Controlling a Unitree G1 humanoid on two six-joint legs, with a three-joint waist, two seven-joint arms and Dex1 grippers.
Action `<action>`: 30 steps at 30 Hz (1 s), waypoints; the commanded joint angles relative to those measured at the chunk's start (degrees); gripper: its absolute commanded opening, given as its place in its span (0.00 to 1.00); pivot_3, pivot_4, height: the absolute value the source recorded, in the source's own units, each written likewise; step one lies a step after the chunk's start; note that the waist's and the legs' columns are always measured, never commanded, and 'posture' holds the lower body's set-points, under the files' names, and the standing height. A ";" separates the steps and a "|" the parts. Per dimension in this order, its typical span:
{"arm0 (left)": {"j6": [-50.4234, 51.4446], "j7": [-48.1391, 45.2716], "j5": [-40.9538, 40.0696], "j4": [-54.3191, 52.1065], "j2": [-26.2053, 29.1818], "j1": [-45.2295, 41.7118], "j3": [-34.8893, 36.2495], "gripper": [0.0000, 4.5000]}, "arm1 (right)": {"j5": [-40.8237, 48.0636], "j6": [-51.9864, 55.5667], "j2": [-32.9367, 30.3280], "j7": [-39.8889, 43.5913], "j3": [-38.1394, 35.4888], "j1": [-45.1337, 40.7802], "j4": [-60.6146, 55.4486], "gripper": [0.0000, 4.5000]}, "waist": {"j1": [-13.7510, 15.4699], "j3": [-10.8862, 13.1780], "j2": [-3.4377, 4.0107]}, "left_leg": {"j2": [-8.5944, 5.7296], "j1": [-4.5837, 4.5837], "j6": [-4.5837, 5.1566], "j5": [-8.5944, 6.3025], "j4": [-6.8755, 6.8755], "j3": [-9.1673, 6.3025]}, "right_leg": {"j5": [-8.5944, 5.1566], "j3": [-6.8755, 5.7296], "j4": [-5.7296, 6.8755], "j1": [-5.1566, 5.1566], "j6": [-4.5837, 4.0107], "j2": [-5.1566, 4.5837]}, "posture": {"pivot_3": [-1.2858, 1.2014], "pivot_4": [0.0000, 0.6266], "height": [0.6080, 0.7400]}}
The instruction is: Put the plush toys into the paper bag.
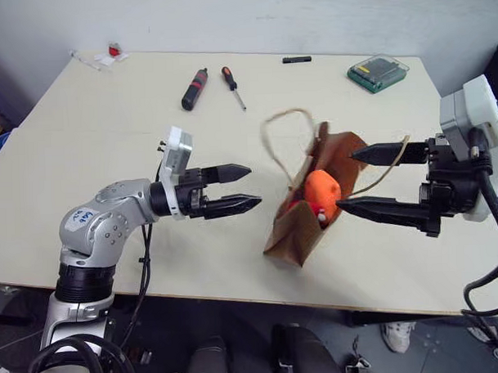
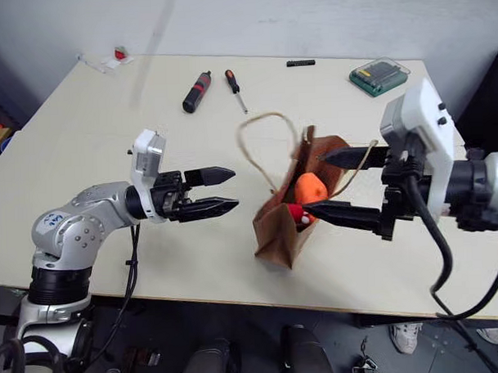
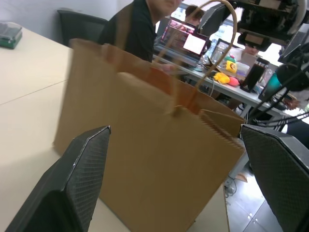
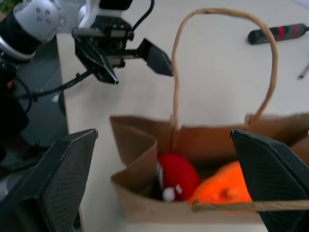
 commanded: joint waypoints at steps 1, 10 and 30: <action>-2.03 -1.32 1.18 -2.24 0.12 0.72 -1.19 1.00 | -2.96 -0.82 -2.93 6.01 -0.12 -0.25 -0.55 1.00 | 0.00 0.00 0.00 | 0.01 0.00 0.01 -0.01 0.00 -0.01 | 0.00 0.00 -0.01 0.01 0.00 0.00 | 0.52 0.24 1.00; -3.74 -2.46 1.88 -1.92 -1.26 2.02 -2.76 1.00 | -19.63 -0.90 -5.41 18.48 -8.33 15.94 -1.69 1.00 | 0.70 0.00 0.00 | 0.00 0.00 0.04 -0.02 0.02 0.00 | 0.01 -0.02 -0.03 0.04 0.02 0.00 | 0.52 0.24 1.00; -8.78 -6.51 8.39 -1.13 -1.57 2.08 -8.51 1.00 | -40.22 -11.13 26.60 -5.05 13.34 21.31 -9.33 0.07 | 0.89 -0.03 -0.03 | -0.03 0.20 -0.01 0.00 0.11 -0.06 | 0.03 -0.04 -0.02 0.27 0.05 0.05 | 0.52 0.24 1.00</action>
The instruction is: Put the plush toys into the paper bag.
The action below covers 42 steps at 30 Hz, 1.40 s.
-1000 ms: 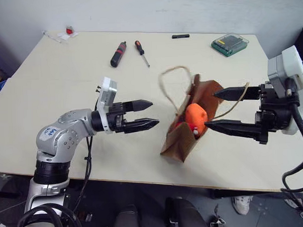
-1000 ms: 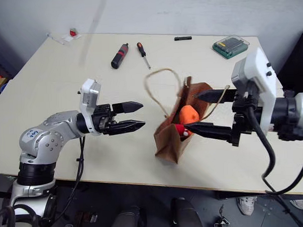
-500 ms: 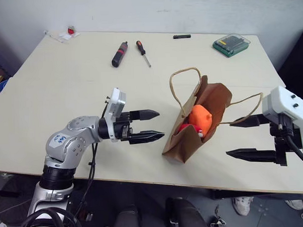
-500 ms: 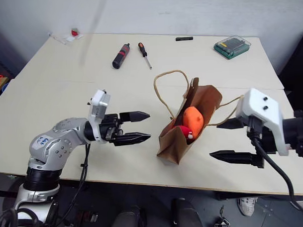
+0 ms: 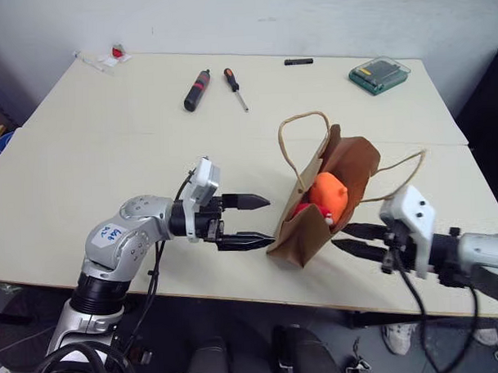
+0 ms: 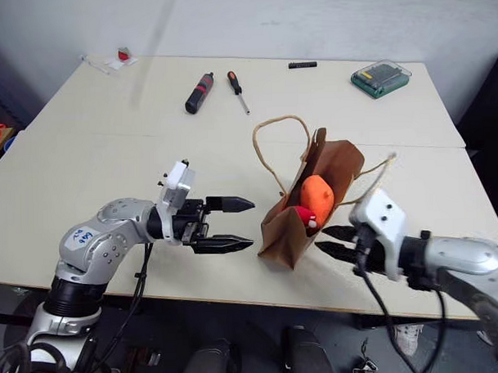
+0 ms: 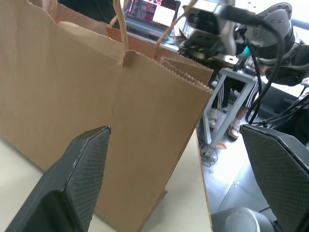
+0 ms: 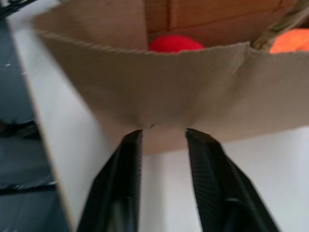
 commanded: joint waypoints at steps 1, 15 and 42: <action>-3.01 -0.28 2.12 -0.17 -0.71 -0.84 -0.62 1.00 | -2.66 -2.38 2.98 -3.06 3.43 -2.03 0.08 0.01 | 0.07 0.00 0.00 | 0.00 -0.02 0.00 0.00 0.00 0.00 | 0.00 0.00 0.01 -0.02 0.00 0.00 | 0.52 0.24 1.00; -6.15 5.63 6.72 0.50 -7.55 0.26 -1.90 1.00 | -9.59 -5.03 8.56 -4.59 12.91 -4.76 3.60 0.01 | 0.14 0.00 0.00 | 0.00 -0.03 0.08 -0.04 0.02 -0.01 | 0.00 -0.02 0.03 0.00 0.00 -0.01 | 0.52 0.24 1.00; -12.45 -3.61 8.67 17.84 -8.58 -7.63 0.31 0.01 | -3.87 -6.12 8.48 1.74 0.01 0.95 -3.74 0.00 | 0.38 -0.01 0.00 | -0.03 -0.12 0.13 -0.07 0.09 -0.02 | 0.00 -0.10 0.30 -0.02 0.00 -0.02 | 0.52 0.24 1.00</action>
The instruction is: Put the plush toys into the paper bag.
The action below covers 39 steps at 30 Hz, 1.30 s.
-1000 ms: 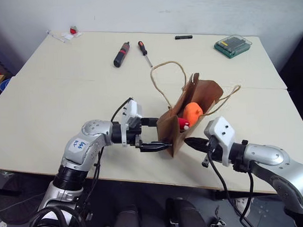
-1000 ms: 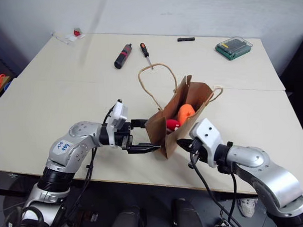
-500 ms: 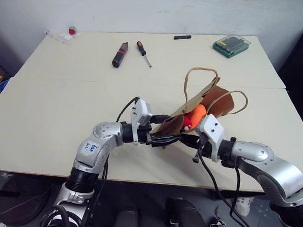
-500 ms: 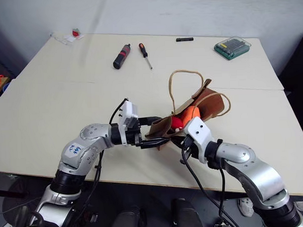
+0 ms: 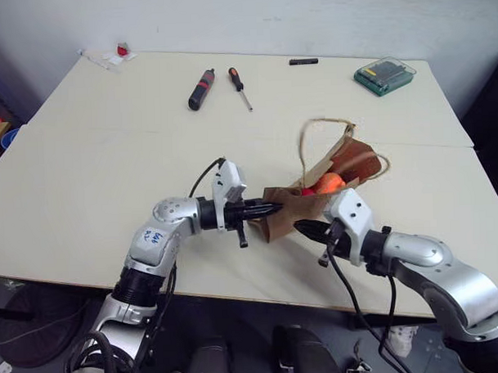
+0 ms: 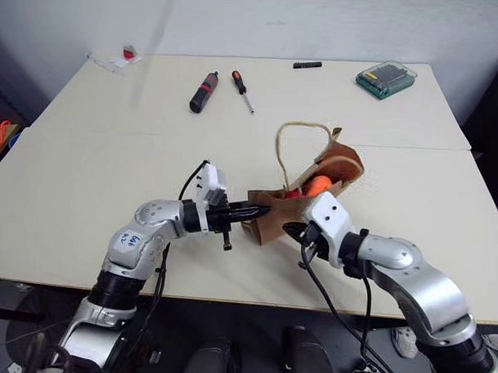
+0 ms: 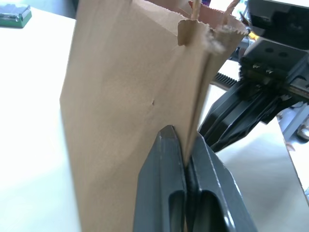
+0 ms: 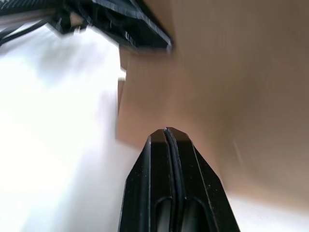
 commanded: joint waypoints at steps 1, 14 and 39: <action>0.09 -9.69 -3.83 3.70 1.91 -4.08 1.82 0.01 | 9.43 0.36 -3.12 4.66 -13.14 6.34 -9.59 0.00 | -0.02 0.00 0.00 | 0.01 0.01 0.00 0.00 0.00 -0.01 | 0.00 -0.02 -0.01 0.01 0.00 0.02 | 0.52 0.24 1.00; -21.47 -35.31 3.02 39.79 -3.23 -22.99 -6.53 0.00 | 39.38 4.26 -7.01 18.01 -73.40 44.83 -14.85 0.57 | 0.13 0.02 -0.11 | -0.01 0.36 0.51 -0.29 -0.04 -0.08 | 0.05 -0.08 -0.57 0.57 0.10 0.16 | 0.52 0.24 1.00; 6.58 -25.03 -4.89 -4.55 27.58 2.89 9.64 0.84 | 31.90 -3.19 -18.84 28.05 -63.79 43.28 3.90 1.00 | -1.69 0.10 -0.16 | 0.11 0.71 0.05 -0.12 -0.26 -0.06 | -0.04 0.23 -0.43 0.58 0.01 0.11 | 0.52 0.24 1.00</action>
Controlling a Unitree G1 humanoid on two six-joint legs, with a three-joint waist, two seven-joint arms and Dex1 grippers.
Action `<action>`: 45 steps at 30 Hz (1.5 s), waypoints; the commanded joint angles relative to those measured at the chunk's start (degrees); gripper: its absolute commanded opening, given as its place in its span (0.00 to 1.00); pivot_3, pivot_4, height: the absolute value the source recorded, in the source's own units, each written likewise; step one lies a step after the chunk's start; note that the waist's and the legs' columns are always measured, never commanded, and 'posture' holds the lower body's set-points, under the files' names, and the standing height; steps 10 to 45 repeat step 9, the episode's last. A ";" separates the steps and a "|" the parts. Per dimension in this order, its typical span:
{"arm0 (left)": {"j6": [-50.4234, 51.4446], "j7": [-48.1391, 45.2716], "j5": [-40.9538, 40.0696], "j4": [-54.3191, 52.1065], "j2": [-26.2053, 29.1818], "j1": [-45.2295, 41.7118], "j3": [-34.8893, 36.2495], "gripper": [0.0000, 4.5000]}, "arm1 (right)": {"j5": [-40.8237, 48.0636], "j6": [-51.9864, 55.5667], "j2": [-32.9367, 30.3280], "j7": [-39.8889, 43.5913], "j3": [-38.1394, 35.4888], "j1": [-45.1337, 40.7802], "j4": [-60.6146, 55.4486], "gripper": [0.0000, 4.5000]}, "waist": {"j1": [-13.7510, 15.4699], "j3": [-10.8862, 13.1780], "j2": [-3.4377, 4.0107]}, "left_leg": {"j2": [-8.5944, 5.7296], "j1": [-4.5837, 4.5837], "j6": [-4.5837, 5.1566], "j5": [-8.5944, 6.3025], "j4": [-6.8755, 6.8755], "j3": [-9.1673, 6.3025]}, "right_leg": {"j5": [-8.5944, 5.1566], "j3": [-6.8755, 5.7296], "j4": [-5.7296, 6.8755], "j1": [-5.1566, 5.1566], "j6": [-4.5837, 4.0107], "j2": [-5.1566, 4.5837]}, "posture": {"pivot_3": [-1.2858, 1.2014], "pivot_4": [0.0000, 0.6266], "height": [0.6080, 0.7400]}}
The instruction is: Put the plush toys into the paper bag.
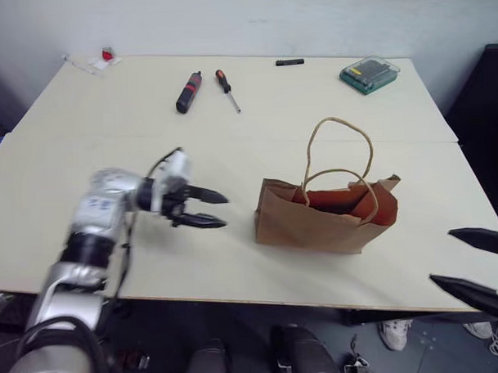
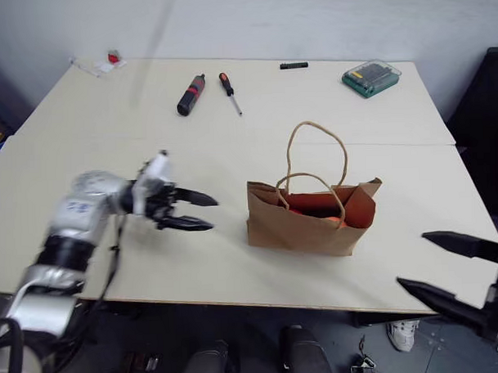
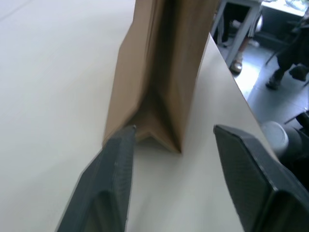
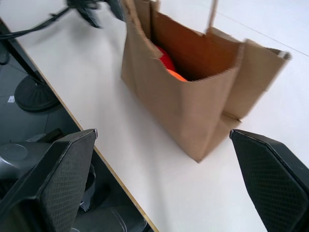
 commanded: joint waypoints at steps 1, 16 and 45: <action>13.51 1.47 -9.25 -18.05 9.23 9.85 9.76 0.92 | -2.61 -0.88 -2.88 4.76 1.20 -2.43 4.73 1.00 | 0.00 0.00 0.02 | -0.01 0.03 0.00 -0.01 -0.05 -0.02 | -0.01 0.02 0.01 0.04 0.00 -0.08 | 0.52 0.24 1.00; 28.90 7.95 -23.11 -27.60 18.20 20.59 30.27 1.00 | -6.79 0.59 -9.84 11.06 7.38 -12.82 15.79 1.00 | 1.30 0.01 0.07 | -0.12 0.20 0.37 -0.22 0.05 -0.21 | -0.06 -0.07 -0.12 0.33 -0.01 -0.25 | 0.52 0.24 1.00; 28.90 7.95 -23.11 -27.60 18.20 20.59 30.27 1.00 | -6.79 0.59 -9.84 11.06 7.38 -12.82 15.79 1.00 | 1.30 0.01 0.07 | -0.12 0.20 0.37 -0.22 0.05 -0.21 | -0.06 -0.07 -0.12 0.33 -0.01 -0.25 | 0.52 0.24 1.00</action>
